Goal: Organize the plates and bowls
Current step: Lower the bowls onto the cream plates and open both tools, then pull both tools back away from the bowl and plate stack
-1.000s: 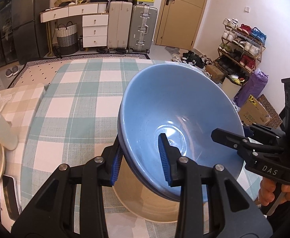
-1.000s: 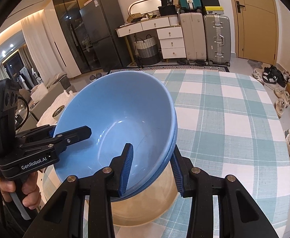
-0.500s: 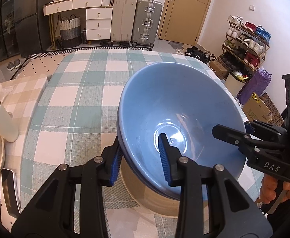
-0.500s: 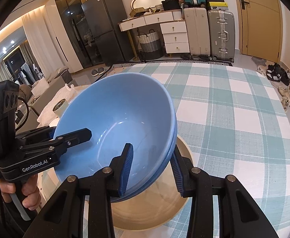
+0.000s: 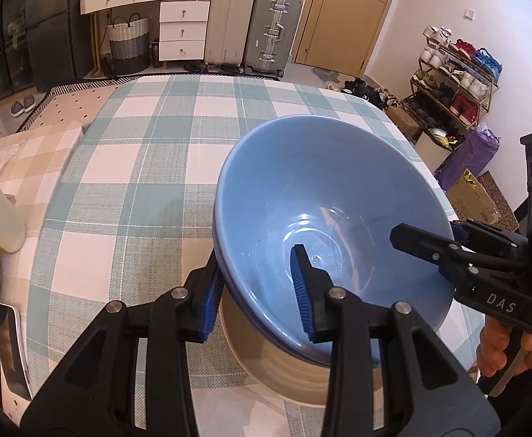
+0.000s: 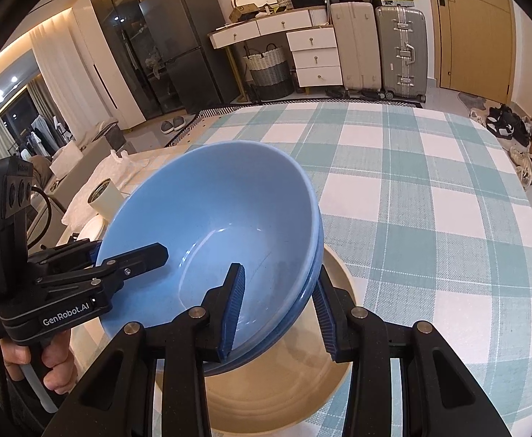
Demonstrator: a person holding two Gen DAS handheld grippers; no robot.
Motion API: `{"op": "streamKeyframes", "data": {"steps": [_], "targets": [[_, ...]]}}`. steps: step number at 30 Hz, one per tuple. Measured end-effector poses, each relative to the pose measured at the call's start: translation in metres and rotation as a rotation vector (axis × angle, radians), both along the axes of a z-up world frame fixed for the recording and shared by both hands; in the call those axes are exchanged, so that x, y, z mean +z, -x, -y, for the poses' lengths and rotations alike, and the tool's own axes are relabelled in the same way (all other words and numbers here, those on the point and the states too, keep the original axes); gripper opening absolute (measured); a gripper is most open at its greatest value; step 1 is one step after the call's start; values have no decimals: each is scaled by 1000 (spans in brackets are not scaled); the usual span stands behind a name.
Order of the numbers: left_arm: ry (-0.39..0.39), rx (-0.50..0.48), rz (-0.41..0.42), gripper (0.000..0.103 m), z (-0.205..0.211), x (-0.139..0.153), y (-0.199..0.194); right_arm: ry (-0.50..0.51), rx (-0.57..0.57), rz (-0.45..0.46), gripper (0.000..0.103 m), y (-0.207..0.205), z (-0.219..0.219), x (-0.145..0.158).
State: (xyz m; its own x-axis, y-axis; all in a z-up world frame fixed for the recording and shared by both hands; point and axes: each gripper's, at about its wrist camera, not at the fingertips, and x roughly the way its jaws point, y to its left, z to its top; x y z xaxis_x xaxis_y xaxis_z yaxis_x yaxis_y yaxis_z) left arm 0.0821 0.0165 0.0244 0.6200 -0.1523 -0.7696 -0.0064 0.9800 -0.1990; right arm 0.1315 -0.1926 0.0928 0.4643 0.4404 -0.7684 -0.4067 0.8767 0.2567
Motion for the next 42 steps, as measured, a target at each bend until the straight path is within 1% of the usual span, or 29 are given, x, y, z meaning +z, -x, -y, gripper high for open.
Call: {"op": "streamKeyframes", "data": {"steps": [7, 8, 14, 18, 19, 20, 21, 22, 23, 24, 25, 27, 28, 29, 30, 31, 33, 35, 38, 42], "targets": [[9, -11, -2, 33, 3, -5, -17, 19, -24, 5, 38, -7, 3, 0], [10, -9, -1, 33, 3, -4, -14, 21, -28, 5, 38, -7, 3, 0], [-5, -15, 7, 35, 11, -4, -22, 21, -34, 4, 38, -10, 7, -1], [-18, -22, 8, 39, 14, -6, -24, 26, -18, 13, 39, -9, 5, -1], [-18, -22, 10, 42, 13, -6, -24, 21, -13, 12, 40, -9, 5, -1], [-21, -23, 19, 45, 13, -6, -24, 17, -7, 11, 42, -9, 5, -1], [-32, -18, 29, 54, 13, -5, -23, 12, -1, 12, 48, -8, 6, -1], [-48, -11, 36, 61, 11, -5, -22, 12, 2, 13, 51, -7, 6, -1], [-72, -2, 48, 63, 11, -4, -20, 24, 5, 23, 56, -6, 6, 0], [-89, 3, 59, 71, 10, -3, -18, 37, 5, 33, 61, -5, 6, 0], [-93, 3, 68, 76, 9, -3, -17, 48, 5, 46, 64, -4, 6, 0], [-78, -1, 100, 79, 3, 0, -11, 39, 11, 60, 76, -2, 8, 2], [-77, 3, 113, 85, 0, 0, -9, 32, 18, 65, 79, -1, 9, 3], [-78, 8, 130, 90, -3, 1, -6, 26, 26, 74, 85, 1, 10, 4], [-80, 15, 148, 100, -7, 2, -2, 25, 36, 90, 89, 4, 12, 5], [-78, 20, 176, 101, -11, 4, 3, 31, 44, 105, 91, 7, 13, 7], [-86, 23, 223, 101, -16, 7, 13, 49, 56, 154, 101, 13, 16, 9], [-106, 30, 254, 101, -19, 10, 22, 45, 62, 206, 102, 22, 23, 12], [-132, 25, 309, 101, -22, 13, 38, 13, 74, 247, 102, 32, 35, 15], [-136, 17, 351, 101, -27, 15, 56, -22, 77, 282, 102, 44, 49, 17]]}}
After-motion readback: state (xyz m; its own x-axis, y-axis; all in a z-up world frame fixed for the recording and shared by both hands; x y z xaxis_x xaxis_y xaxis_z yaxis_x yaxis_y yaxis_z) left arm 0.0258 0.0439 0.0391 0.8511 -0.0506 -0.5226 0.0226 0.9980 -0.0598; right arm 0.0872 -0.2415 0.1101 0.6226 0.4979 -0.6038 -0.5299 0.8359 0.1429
